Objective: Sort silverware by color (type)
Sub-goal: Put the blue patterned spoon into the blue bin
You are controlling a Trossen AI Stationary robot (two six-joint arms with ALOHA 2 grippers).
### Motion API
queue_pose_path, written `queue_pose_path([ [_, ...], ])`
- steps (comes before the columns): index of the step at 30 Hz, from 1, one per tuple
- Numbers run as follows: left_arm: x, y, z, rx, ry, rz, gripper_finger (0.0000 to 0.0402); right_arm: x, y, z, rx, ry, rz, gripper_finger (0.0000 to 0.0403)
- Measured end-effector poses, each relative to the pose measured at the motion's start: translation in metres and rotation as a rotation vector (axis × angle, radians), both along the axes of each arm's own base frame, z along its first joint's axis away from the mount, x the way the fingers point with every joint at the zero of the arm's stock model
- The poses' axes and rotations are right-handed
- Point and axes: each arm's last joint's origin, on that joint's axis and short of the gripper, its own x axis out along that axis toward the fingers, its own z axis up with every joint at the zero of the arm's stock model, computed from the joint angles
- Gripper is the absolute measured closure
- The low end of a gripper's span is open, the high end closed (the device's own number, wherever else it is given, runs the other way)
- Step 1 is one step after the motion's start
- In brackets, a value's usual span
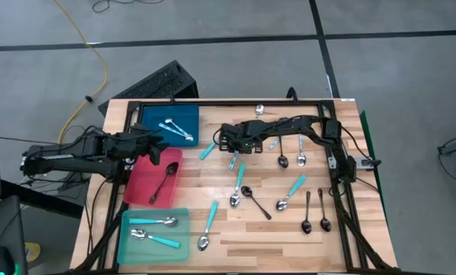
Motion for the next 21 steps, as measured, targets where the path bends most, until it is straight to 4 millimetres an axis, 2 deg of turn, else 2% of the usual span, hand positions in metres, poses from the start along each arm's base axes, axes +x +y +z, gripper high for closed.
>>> queue_pose_path([
  [11, -0.0007, -0.0001, -0.0011, -0.001, 0.014, 0.000, 0.0207, -0.0002, -0.0005, 0.0000, -0.016, 0.005, -0.003, 0.0318],
  [21, -0.0007, -0.0002, -0.0011, -0.004, 0.014, -0.004, 0.0207, -0.0008, 0.0007, 0.0000, -0.017, 0.018, 0.020, 0.0339],
])
